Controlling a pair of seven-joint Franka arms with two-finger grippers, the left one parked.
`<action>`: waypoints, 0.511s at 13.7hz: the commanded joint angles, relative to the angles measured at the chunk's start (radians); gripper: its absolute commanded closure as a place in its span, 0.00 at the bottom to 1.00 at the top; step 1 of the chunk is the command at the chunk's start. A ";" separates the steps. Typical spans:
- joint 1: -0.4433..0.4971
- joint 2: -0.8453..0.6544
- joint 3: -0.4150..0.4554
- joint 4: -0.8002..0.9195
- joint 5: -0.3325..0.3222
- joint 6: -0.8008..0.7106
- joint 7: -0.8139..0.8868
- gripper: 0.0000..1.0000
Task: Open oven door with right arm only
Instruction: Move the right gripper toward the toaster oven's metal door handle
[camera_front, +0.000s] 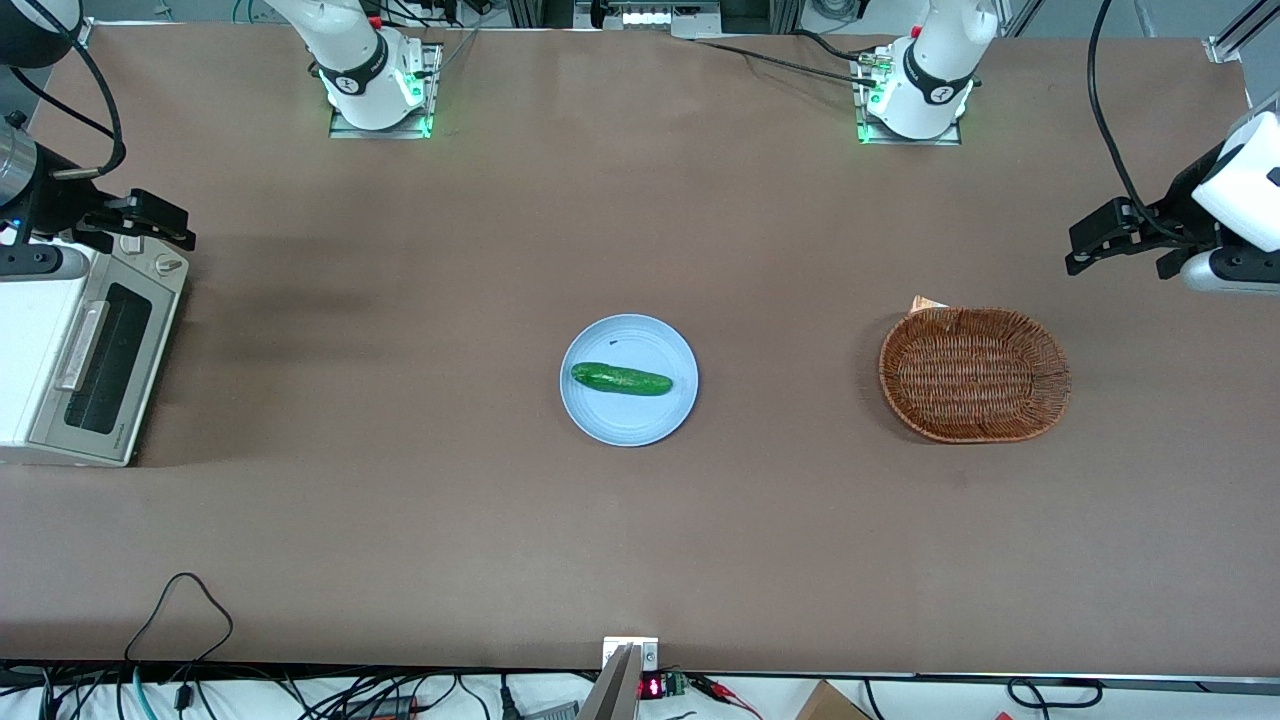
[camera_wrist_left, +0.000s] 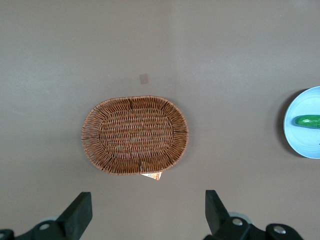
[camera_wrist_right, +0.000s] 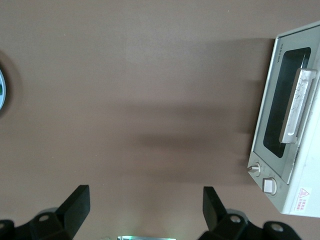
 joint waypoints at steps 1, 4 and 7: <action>0.004 0.001 -0.005 0.022 -0.003 -0.049 0.005 0.00; 0.003 0.006 -0.005 0.026 -0.002 -0.043 0.001 0.00; 0.003 0.007 -0.005 0.023 -0.003 -0.041 0.018 0.00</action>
